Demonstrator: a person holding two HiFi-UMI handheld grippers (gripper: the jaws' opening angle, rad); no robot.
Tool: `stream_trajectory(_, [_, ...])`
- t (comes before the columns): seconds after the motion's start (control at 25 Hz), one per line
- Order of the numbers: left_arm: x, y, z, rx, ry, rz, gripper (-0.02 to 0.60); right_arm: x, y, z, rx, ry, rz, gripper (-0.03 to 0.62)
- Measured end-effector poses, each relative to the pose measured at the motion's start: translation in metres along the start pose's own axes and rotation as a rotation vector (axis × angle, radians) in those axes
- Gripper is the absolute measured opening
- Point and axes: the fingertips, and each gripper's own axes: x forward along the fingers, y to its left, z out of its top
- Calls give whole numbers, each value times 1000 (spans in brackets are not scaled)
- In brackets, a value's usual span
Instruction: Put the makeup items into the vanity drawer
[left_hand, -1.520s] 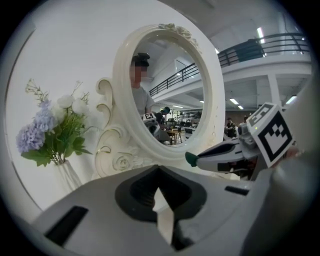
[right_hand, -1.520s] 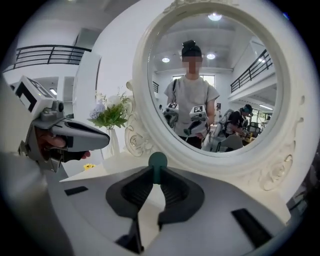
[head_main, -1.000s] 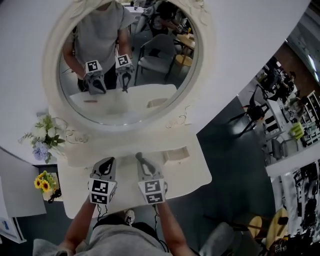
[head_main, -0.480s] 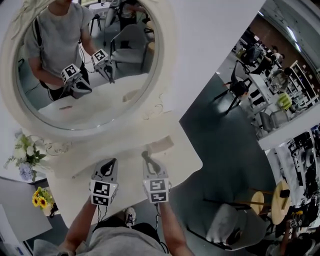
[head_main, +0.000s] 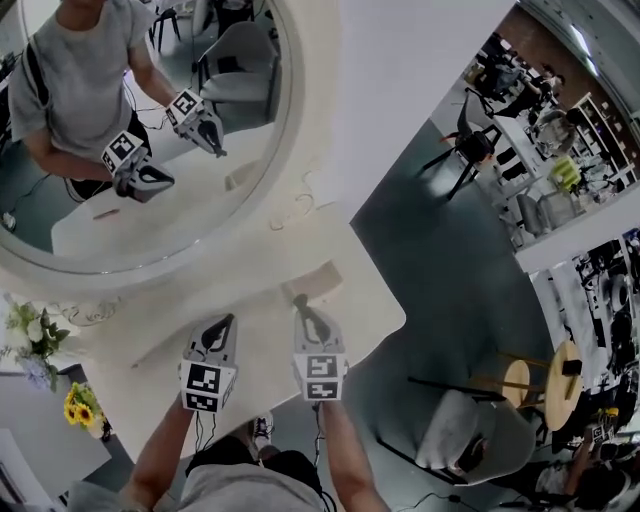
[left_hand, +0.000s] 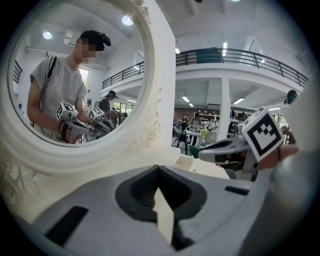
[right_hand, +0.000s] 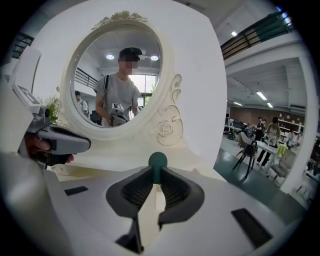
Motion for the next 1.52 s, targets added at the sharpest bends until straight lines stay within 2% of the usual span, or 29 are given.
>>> stream_trajectory(0.36, [29,6,-23,-26,53,-20,0,49,-23,-27,19,38,-41,58])
stream_trajectory(0.72, [36,13,-38,-41,91,-34,0,75,-39,-46,24,84,-85,63])
stream_trajectory(0.84, [36,15,-41,-44,97,-31,0,78,-41,-46,38,72,-89,86])
stream_trajectory(0.92, [35,17,-43,-42,101,-30,0,78,-40,-44,60,48,-89,153])
stream_trajectory(1.04, [35,17,-46,-42,109,-30,0,80,-37,-42,68,45,-76,181])
stream_trajectory(1.52, [26,10,-31,-35,81,-17,0,60,-33,-27,34,35,-51,181])
